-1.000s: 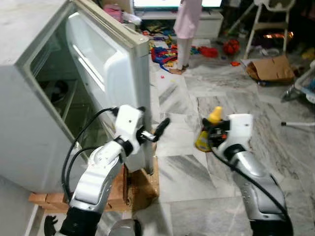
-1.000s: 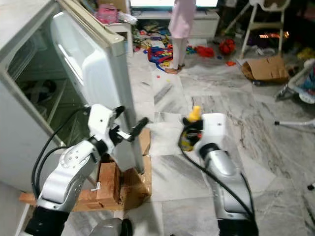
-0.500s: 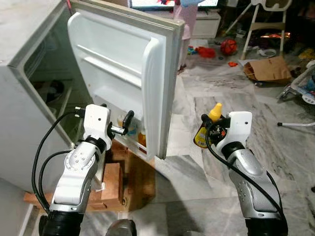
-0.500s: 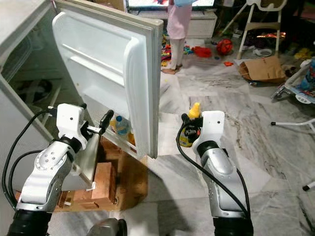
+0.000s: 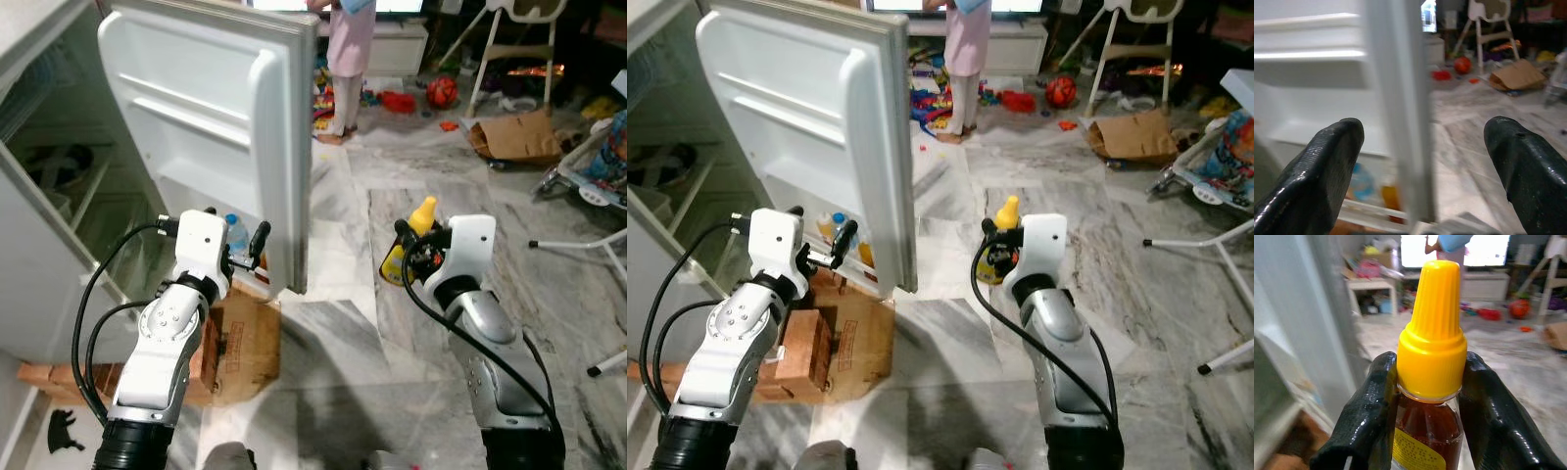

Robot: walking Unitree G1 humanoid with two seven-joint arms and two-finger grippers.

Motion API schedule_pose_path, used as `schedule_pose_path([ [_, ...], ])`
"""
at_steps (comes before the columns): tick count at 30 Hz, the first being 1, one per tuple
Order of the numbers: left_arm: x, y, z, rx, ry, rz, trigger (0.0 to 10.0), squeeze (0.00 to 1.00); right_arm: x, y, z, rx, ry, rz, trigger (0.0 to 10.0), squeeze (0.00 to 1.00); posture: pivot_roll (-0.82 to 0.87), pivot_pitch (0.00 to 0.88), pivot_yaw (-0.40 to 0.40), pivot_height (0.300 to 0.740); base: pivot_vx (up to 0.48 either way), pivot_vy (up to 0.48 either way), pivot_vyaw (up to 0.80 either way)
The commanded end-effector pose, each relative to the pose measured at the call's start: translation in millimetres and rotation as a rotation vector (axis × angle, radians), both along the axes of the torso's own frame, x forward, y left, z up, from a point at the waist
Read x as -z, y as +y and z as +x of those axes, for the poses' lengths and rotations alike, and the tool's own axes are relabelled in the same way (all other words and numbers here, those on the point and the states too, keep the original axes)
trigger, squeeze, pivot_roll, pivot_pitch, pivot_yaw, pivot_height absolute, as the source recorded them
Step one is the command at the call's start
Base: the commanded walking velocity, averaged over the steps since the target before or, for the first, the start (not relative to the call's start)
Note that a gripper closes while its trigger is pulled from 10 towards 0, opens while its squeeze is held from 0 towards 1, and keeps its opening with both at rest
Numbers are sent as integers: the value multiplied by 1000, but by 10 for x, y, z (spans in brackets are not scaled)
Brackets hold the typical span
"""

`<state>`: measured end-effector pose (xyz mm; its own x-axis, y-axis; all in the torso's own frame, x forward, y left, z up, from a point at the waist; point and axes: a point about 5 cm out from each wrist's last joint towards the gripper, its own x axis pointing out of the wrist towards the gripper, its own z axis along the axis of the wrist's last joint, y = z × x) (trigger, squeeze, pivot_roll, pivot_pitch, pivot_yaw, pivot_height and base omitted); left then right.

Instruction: Restocking fridge

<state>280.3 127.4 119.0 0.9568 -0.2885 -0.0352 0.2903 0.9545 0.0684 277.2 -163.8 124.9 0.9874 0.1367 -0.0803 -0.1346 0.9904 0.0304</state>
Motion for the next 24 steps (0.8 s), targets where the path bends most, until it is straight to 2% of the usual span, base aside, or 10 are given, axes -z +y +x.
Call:
schedule_pose_path([
  [1, -41, 29, 21, 0, -20, 30, 10000, 0, -121, 24, 42, -3, -60, 2, 10000, 0, 41, 0, 0, 740, 480, 0, 0],
  [7, -24, 31, 9, 6, -27, 56, 10000, 0, -119, 35, 44, -6, -63, -1, 10000, 0, 40, 0, 1, 740, 480, 0, 0],
  [16, -10, 24, 23, -11, -22, 49, 10000, 0, -121, 31, 47, -7, -67, -10, 10000, 0, 37, 0, -1, 740, 480, 0, 0],
  [20, 32, 55, 35, -59, 3, 40, 10000, 0, -121, 37, 52, -10, -67, -15, 10000, 0, 37, 0, -3, 740, 461, 0, 0],
  [24, 51, 88, 53, -92, 14, 49, 10000, 0, -121, 35, 52, -10, -67, -18, 10000, 0, 35, 0, -5, 740, 277, 335, 0],
])
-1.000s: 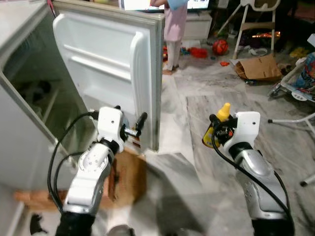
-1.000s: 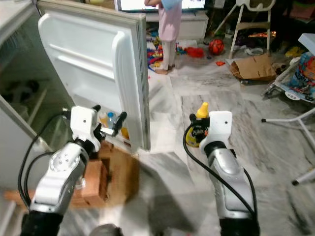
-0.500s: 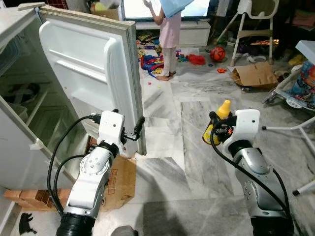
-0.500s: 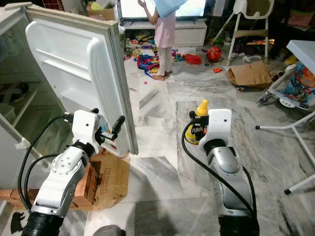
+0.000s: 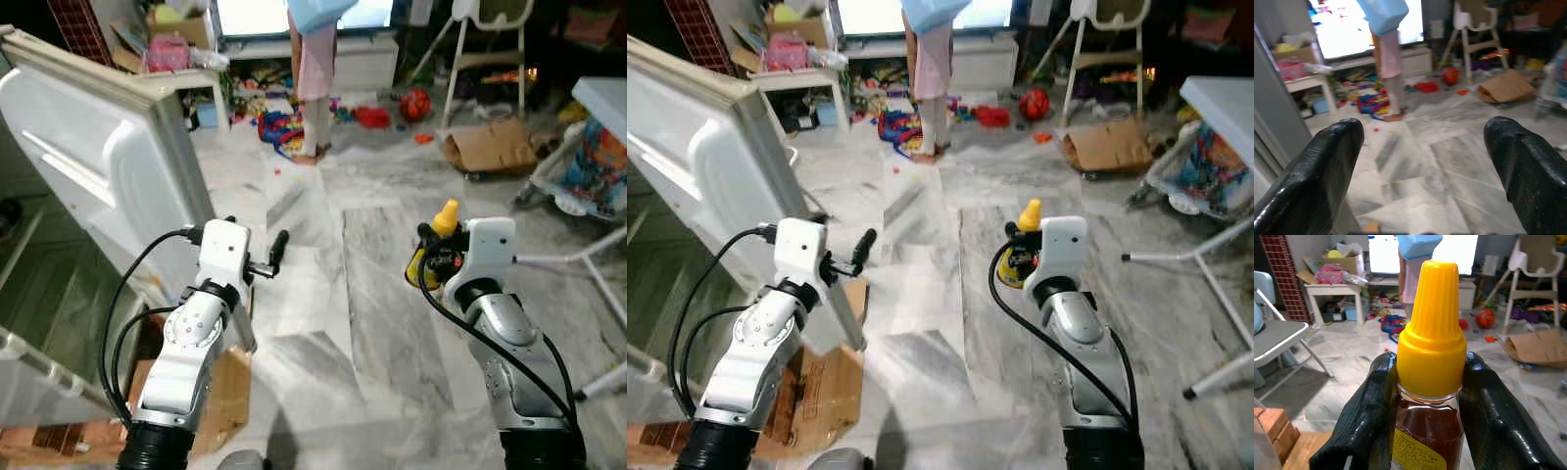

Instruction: Restocking fridge

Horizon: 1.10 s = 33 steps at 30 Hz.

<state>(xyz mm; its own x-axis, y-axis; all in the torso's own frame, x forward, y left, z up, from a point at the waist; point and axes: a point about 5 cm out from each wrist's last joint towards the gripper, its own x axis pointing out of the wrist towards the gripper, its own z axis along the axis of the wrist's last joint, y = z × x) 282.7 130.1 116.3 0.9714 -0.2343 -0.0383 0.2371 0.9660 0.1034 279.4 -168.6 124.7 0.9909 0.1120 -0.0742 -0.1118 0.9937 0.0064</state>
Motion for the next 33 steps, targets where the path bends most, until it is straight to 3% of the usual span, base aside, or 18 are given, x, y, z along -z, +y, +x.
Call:
schedule_pose_path([
  [1, 28, 77, 36, -52, 21, 9, 10000, 0, -123, 82, 28, -34, -58, 4, 10000, 0, 34, 0, -5, 740, 0, 420, 0],
  [7, 38, 164, 47, -111, 29, -13, 10000, 0, -119, 73, 24, -32, -57, -1, 10000, 0, 32, 0, -4, 740, 0, 463, 0],
  [16, 92, 112, -145, -15, 34, -43, 10000, 0, -87, 68, 33, -29, -48, -17, 10000, 0, 48, 0, -11, 740, 0, 53, 0],
  [20, 28, 29, -119, 49, -1, -35, 10000, 0, -93, 85, 54, -36, -52, -26, 10000, 0, 47, 0, -13, 740, 0, 0, 0],
  [26, 57, 101, -102, -7, 9, -5, 10000, 0, -106, 70, 70, -31, -59, -32, 10000, 0, 42, 0, -12, 740, 0, 0, 0],
  [33, 18, 70, -56, 10, -10, -28, 10000, 0, -102, 66, 69, -26, -60, -34, 10000, 0, 40, 0, -11, 740, 468, 0, 0],
])
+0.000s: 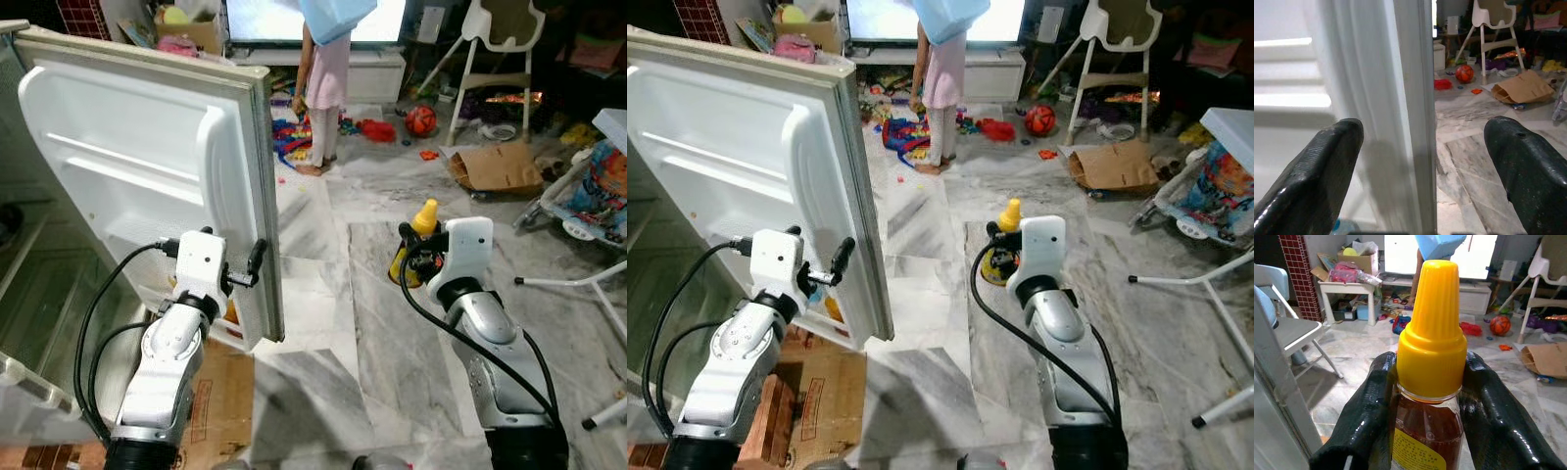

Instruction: Restocking fridge

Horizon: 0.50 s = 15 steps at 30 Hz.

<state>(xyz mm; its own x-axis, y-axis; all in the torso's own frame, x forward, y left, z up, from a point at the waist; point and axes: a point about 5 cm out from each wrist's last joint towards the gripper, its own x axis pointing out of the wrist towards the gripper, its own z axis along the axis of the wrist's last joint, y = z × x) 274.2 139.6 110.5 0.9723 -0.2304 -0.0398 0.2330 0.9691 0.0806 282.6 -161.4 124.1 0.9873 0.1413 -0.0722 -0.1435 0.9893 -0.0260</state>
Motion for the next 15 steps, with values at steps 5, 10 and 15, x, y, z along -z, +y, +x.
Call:
schedule_pose_path([
  [5, -71, -65, 91, 10, -30, -5, 10000, 0, -109, -8, 37, 8, -56, -3, 10000, 0, 36, 0, -9, 740, 480, 0, 0],
  [10, -64, -76, 113, 7, -28, -1, 10000, 0, -103, -15, 28, 11, -55, -3, 10000, 0, 33, 0, -5, 740, 480, 0, 0],
  [15, -39, -125, 146, 19, -13, 11, 10000, 0, -97, -17, 23, 13, -54, -3, 10000, 0, 34, 0, -4, 740, 480, 0, 0],
])
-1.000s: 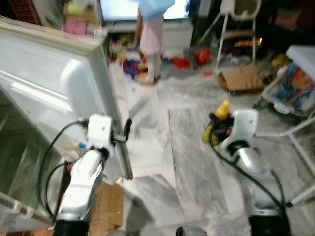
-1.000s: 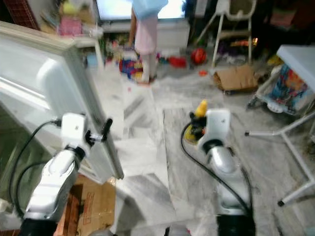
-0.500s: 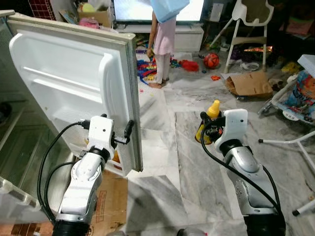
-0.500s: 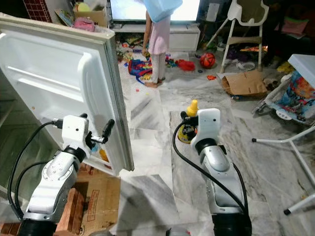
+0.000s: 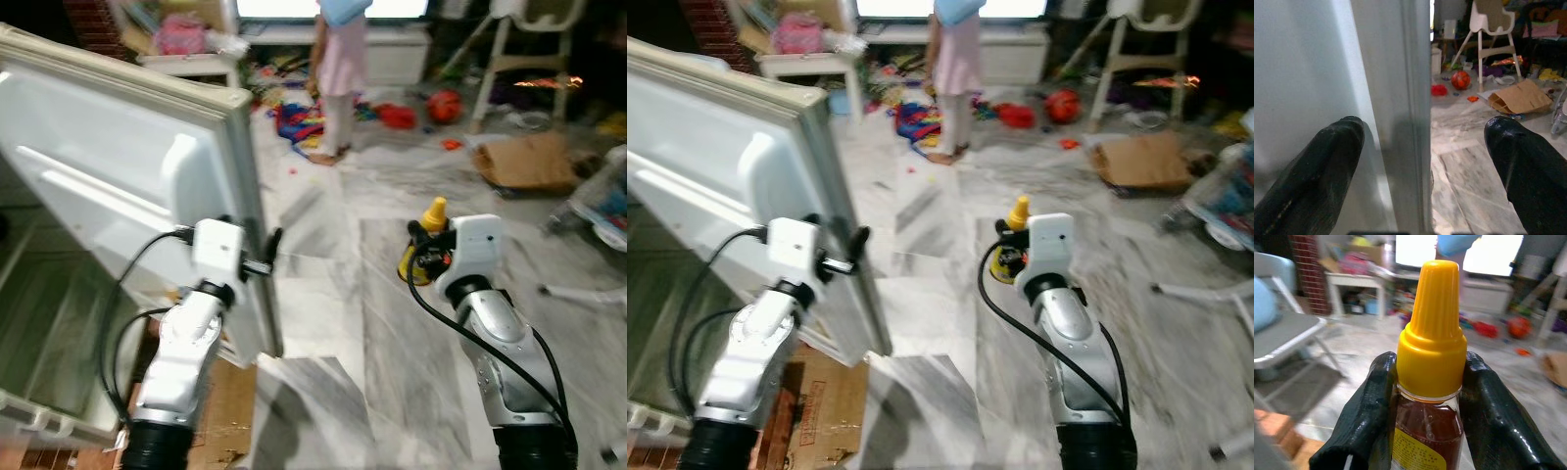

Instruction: Restocking fridge

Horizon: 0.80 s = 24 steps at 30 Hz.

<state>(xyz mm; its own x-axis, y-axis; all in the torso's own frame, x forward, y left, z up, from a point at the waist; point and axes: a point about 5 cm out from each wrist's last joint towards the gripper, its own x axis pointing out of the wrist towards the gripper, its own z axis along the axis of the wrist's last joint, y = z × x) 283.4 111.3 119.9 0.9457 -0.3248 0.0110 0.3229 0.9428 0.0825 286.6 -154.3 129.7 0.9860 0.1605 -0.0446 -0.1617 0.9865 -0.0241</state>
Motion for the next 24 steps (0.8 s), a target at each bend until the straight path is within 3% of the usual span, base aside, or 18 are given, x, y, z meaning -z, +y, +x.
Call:
schedule_pose_path([
  [1, 61, 140, 64, -76, 40, 27, 10000, 0, -41, -86, -16, 32, -27, -8, 10000, 0, 34, 0, -4, 740, 349, 0, 0],
  [5, 68, -58, 159, -17, 44, 32, 10000, 0, -43, -81, -5, 35, -31, -8, 10000, 0, 39, 0, -6, 740, 142, 0, 0],
  [8, -17, -313, 277, 57, 4, 44, 10000, 0, -60, -64, 9, 34, -39, -6, 10000, 0, 33, 0, -6, 740, 0, 0, 0],
  [12, -98, -460, 333, 101, -22, 36, 10000, 0, -81, -82, 7, 41, -50, -5, 10000, 0, 21, 0, 0, 740, 0, 0, 0],
  [16, -94, -462, 329, 102, -18, 22, 10000, 0, -82, -98, 0, 45, -50, -6, 10000, 0, 17, 0, 4, 740, 0, 0, 0],
  [23, 7, -233, 163, 50, 10, 16, 10000, 0, -64, -93, -6, 49, -47, -5, 10000, 0, 27, 0, 2, 740, 0, 0, 0],
  [24, 3, -111, 90, 6, 2, 24, 10000, 0, -64, -83, 1, 45, -47, -4, 10000, 0, 31, 0, -1, 740, 0, 0, 0],
])
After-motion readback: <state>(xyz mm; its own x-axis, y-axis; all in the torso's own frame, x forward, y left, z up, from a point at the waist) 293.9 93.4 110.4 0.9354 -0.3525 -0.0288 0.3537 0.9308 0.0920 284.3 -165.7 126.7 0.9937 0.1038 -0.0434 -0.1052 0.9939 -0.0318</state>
